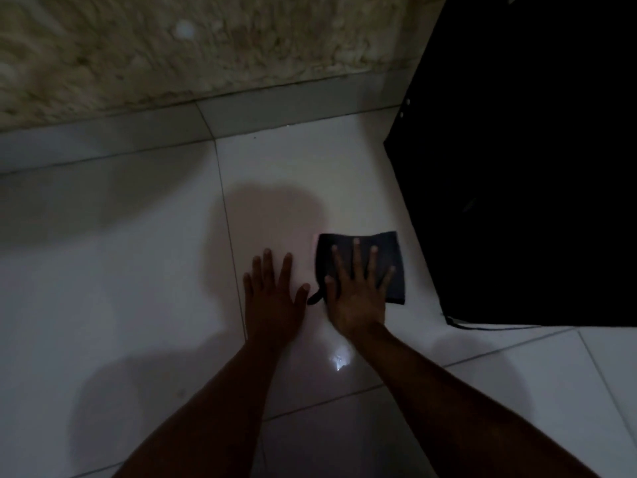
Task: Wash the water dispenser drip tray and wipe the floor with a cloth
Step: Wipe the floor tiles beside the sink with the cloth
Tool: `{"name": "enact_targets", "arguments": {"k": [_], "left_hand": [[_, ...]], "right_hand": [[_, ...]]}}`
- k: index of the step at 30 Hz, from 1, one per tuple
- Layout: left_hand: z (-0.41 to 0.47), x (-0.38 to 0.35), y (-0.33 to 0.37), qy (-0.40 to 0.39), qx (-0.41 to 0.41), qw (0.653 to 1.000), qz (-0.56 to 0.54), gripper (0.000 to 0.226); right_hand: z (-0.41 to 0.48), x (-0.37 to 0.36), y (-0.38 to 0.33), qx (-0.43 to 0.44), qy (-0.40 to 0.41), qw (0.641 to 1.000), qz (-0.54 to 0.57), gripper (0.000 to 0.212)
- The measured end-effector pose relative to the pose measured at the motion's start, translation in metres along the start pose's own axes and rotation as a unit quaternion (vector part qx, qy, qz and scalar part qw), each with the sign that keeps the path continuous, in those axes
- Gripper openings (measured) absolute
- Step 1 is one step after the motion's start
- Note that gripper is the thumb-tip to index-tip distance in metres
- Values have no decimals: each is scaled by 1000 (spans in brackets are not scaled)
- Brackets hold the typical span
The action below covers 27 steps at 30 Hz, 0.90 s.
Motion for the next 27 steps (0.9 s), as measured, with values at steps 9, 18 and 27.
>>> {"name": "enact_targets", "arguments": {"k": [9, 18, 27], "left_hand": [[22, 6, 1, 30, -8, 999, -13, 67], [50, 14, -6, 34, -4, 999, -21, 68], [68, 17, -15, 48, 5, 999, -9, 68]], "right_hand": [[37, 18, 8, 4, 41, 999, 6, 69], [108, 41, 34, -112, 57, 992, -12, 76], [136, 37, -47, 172, 61, 983, 35, 77]]}}
Point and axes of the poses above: each hand's wrist, its own z-axis towards the middle knuckle, its own x-axis out of the back of the hand, y = z × x, the point moved 10 cm from there along z, towards the middle knuckle, and after that the axes turned 13 degrees about -z, right-handed, at the moved point
